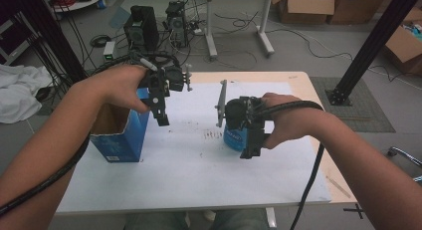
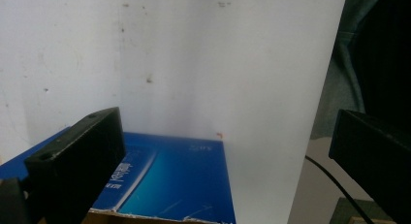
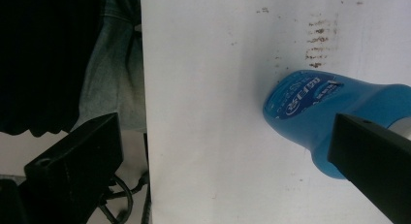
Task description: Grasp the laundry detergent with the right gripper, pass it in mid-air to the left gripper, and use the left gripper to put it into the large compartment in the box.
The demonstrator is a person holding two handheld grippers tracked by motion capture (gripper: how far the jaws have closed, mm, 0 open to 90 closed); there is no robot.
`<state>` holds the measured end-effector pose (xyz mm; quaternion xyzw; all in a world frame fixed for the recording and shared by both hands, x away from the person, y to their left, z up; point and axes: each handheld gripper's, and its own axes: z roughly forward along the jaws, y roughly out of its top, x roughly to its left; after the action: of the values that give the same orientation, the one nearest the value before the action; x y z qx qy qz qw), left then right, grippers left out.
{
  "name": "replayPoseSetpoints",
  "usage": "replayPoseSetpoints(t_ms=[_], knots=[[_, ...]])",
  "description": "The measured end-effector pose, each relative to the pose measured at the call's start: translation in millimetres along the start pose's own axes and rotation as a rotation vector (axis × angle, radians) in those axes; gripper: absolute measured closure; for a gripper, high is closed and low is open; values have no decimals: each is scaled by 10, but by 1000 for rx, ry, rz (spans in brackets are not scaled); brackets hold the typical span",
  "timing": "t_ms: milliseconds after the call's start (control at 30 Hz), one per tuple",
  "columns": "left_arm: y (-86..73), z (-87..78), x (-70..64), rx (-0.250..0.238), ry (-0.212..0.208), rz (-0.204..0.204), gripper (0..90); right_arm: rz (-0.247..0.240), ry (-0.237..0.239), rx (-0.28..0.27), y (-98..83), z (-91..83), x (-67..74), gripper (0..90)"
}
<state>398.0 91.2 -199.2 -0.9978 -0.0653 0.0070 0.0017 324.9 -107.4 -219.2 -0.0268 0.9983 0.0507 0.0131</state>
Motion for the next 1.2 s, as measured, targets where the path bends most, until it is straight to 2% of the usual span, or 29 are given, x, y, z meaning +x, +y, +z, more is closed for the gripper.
replayPoseSetpoints(t_ms=[433,633,800,900,1067,1200], knots=[[34,18,-2,6,-6,9,1,8,11,-6,-40,26,4,0],[9,21,-4,4,-6,6,1,6,-6,-39,-22,-11,-33,0],[-24,19,-18,1,-5,0,1,31,-42,-96,-29,-67,-99,0],[-46,8,-30,3,-2,-3,1,70,-61,-138,-71,-100,-143,0],[-73,-12,-41,7,-2,-2,1,140,-104,-231,-239,-153,-250,0],[-85,-21,-48,3,2,-4,1,205,-161,-318,-419,-204,-329,0]])
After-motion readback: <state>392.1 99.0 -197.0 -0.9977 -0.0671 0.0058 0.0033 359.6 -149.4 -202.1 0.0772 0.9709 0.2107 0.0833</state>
